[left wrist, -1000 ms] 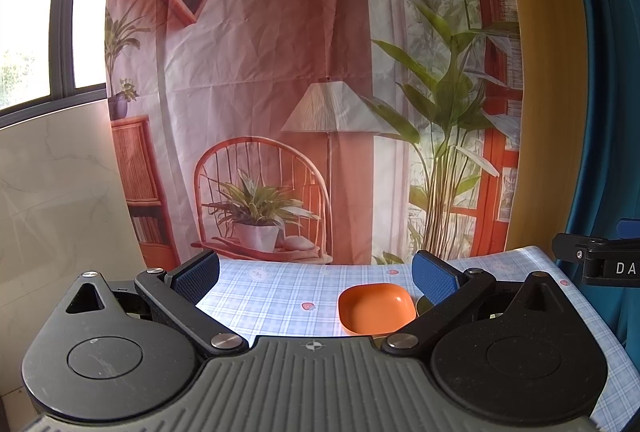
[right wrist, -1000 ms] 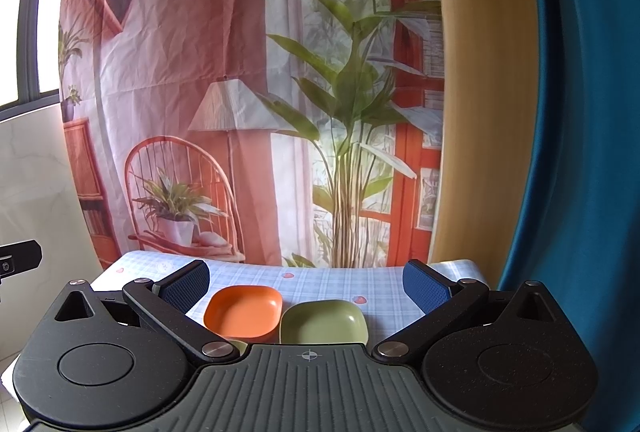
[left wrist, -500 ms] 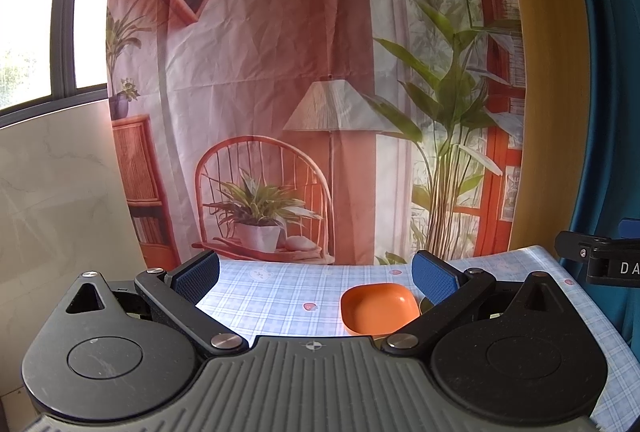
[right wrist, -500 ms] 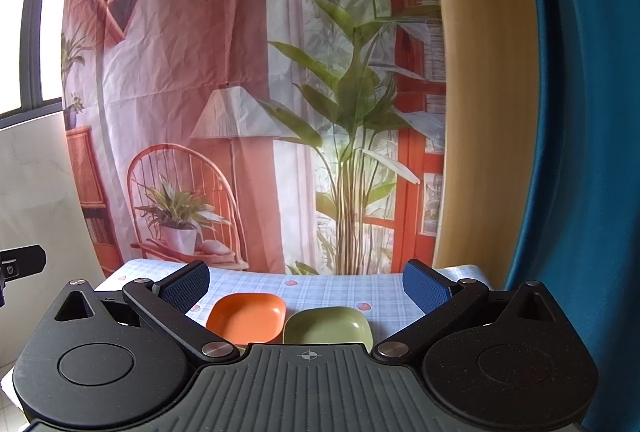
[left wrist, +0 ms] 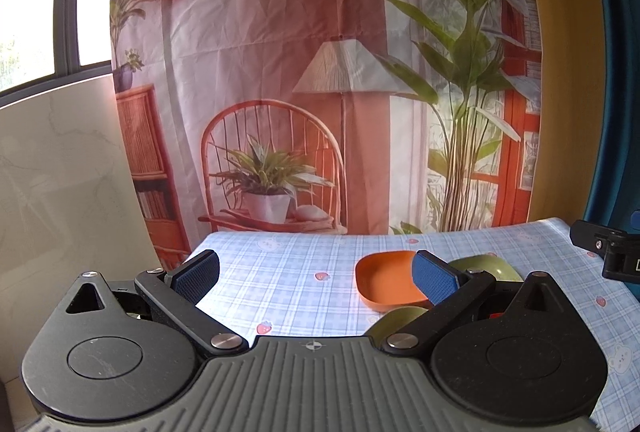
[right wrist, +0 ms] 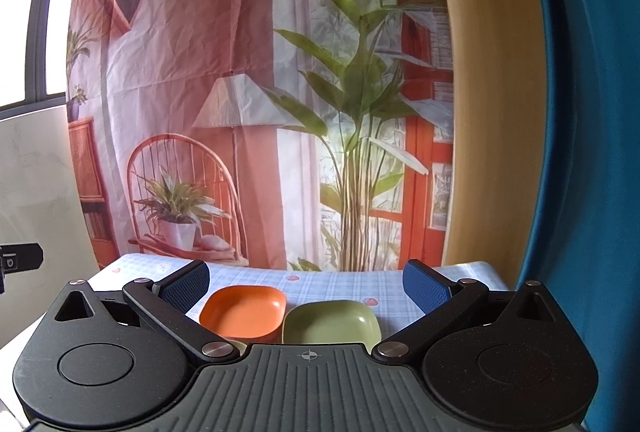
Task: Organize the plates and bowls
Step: 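Move both tools forward toward the red bowls, then grasp the rim of a red bowl with the left tool, then carry the red bowl with the left tool and lower it into another red bowl, then open the left tool and move it to the third red bowl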
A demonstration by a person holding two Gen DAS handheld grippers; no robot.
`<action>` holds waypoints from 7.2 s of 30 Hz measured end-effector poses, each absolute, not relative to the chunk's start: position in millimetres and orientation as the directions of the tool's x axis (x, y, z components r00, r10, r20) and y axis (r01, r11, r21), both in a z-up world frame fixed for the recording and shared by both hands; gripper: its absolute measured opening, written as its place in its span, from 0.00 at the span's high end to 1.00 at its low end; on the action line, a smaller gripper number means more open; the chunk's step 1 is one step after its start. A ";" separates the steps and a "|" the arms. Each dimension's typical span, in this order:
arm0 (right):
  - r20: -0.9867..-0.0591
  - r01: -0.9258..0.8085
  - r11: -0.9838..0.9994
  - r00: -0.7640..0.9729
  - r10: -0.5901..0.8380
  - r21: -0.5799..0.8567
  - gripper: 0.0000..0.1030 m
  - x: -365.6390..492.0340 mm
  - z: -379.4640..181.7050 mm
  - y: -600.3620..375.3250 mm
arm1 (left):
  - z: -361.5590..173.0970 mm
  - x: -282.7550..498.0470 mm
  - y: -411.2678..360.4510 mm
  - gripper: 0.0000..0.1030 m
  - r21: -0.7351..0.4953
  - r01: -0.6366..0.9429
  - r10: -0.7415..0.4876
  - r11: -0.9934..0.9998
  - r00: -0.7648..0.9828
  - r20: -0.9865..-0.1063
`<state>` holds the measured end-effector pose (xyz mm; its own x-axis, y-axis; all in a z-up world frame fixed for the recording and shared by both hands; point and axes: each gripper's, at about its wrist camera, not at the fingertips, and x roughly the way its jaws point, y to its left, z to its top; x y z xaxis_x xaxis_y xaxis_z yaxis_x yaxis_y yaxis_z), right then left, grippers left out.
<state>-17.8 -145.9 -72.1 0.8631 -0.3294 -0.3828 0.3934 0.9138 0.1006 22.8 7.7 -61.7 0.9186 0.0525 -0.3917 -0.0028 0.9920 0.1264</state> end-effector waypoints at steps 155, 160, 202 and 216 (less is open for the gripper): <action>-0.727 0.265 0.940 0.686 -0.027 0.216 0.84 9.2 -200.6 -139.5 | -218.6 88.8 -21.9 0.71 -0.156 0.366 -0.334 0.917 0.495 -0.802; -0.728 0.271 0.940 0.684 -0.036 0.208 0.84 7.4 -203.6 -141.3 | -219.6 86.3 -25.9 0.71 -0.132 0.375 -0.323 0.918 0.510 -0.798; -0.673 0.373 0.908 0.723 -0.155 0.192 0.74 -5.6 -200.0 -202.4 | -194.8 108.0 -33.2 0.48 -0.156 0.370 -0.364 0.916 0.603 -0.709; -0.695 0.422 0.883 0.698 -0.174 0.203 0.74 15.3 -226.9 -244.7 | -207.7 158.8 -75.2 0.48 -0.144 0.407 -0.374 0.902 0.569 -0.732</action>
<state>15.3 -244.7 -226.9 0.6976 -0.1737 -0.6951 0.4224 0.8834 0.2031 158.8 -75.2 -207.7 0.5692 -0.3740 -0.7322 0.4075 0.9018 -0.1438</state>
